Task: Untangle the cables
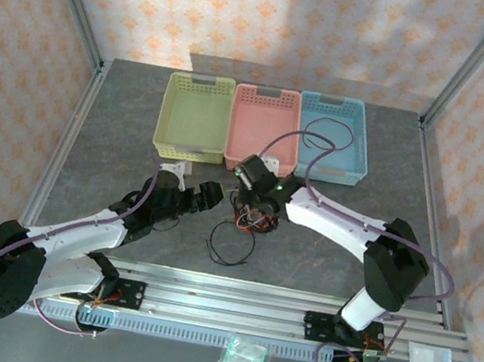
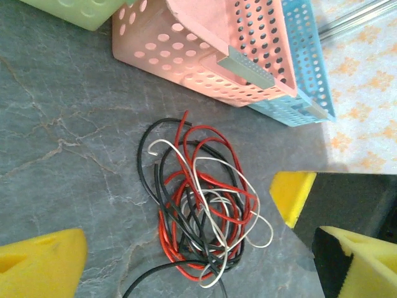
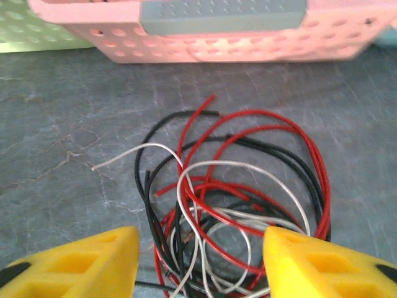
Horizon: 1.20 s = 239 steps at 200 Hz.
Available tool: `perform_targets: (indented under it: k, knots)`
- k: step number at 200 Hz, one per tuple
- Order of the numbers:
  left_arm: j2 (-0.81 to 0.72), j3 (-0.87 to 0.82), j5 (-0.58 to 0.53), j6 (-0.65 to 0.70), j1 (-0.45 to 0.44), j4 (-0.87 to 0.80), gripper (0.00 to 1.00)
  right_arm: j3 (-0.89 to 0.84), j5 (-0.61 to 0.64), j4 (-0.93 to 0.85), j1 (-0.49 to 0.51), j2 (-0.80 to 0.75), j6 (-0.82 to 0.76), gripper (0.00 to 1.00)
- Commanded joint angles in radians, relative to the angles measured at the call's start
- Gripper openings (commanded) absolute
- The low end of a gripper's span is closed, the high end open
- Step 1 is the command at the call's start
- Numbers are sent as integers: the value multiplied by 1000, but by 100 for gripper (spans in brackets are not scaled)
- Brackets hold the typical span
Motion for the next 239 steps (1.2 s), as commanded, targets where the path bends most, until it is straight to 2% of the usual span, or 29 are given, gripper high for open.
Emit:
perform_targets:
  k: [1, 17, 57, 79, 102, 146, 239]
  knots:
    - [30, -55, 102, -91, 30, 202, 94, 72, 127, -206, 65, 41, 191, 57]
    - [56, -85, 137, -132, 54, 279, 95, 76, 105, -206, 98, 60, 205, 57]
    - [93, -156, 207, -200, 149, 432, 94, 39, 58, -158, 106, 73, 227, 56]
    - [92, -125, 197, -163, 155, 374, 94, 54, 57, -142, 107, 107, 211, 55]
    - [82, -101, 165, -135, 157, 299, 96, 61, 43, -125, 106, 142, 199, 46]
    - [93, -107, 173, -135, 159, 320, 96, 76, 66, -129, 106, 184, 221, 45]
    - [114, -104, 180, -133, 159, 333, 96, 58, 32, -70, 106, 188, 231, 19]
